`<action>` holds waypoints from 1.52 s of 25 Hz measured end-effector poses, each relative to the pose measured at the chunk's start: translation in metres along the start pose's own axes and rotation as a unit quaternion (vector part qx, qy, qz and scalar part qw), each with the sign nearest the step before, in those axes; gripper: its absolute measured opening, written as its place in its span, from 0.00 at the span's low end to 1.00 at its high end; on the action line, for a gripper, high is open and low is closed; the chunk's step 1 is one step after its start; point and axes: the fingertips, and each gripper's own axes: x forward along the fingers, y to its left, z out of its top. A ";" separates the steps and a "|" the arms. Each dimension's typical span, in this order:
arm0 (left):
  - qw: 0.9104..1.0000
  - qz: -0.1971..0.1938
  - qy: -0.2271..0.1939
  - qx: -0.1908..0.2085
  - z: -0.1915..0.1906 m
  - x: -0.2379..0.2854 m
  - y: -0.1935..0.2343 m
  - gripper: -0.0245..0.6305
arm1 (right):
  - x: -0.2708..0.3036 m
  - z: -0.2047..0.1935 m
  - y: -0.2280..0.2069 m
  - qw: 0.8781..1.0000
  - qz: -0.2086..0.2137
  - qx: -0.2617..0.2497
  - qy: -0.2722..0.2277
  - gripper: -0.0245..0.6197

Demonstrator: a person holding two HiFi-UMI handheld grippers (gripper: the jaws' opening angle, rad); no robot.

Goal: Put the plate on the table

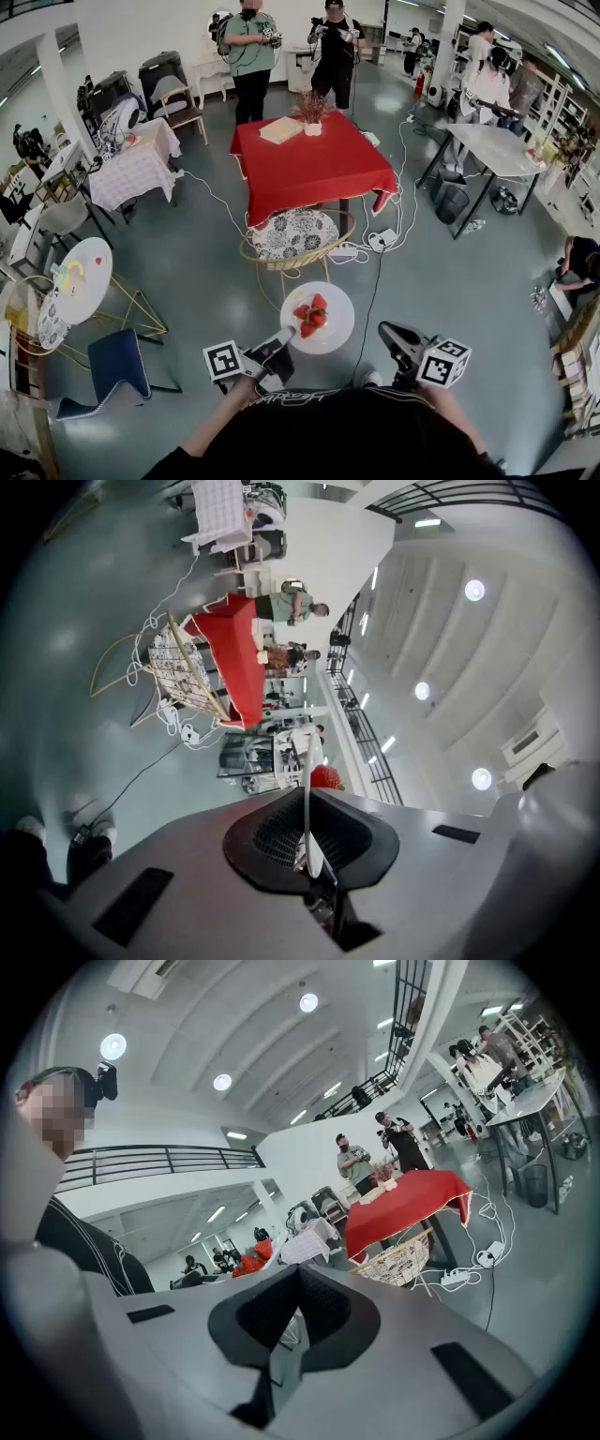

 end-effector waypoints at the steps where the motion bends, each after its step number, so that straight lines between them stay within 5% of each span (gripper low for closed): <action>1: 1.000 0.000 0.000 -0.001 0.000 0.001 0.002 0.06 | 0.000 -0.001 -0.002 1.000 0.000 0.000 0.000 0.05; 23: 1.000 0.013 -0.007 -0.009 -0.002 0.025 0.016 0.06 | -0.004 0.002 -0.034 1.000 -0.001 0.001 -0.013 0.05; 32: 0.999 0.038 -0.023 -0.017 0.021 0.105 0.039 0.06 | 0.017 0.036 -0.122 0.999 0.021 0.034 -0.012 0.05; 38: 0.998 0.056 -0.027 -0.025 0.051 0.202 0.063 0.06 | 0.040 0.080 -0.211 0.999 0.023 0.049 0.003 0.05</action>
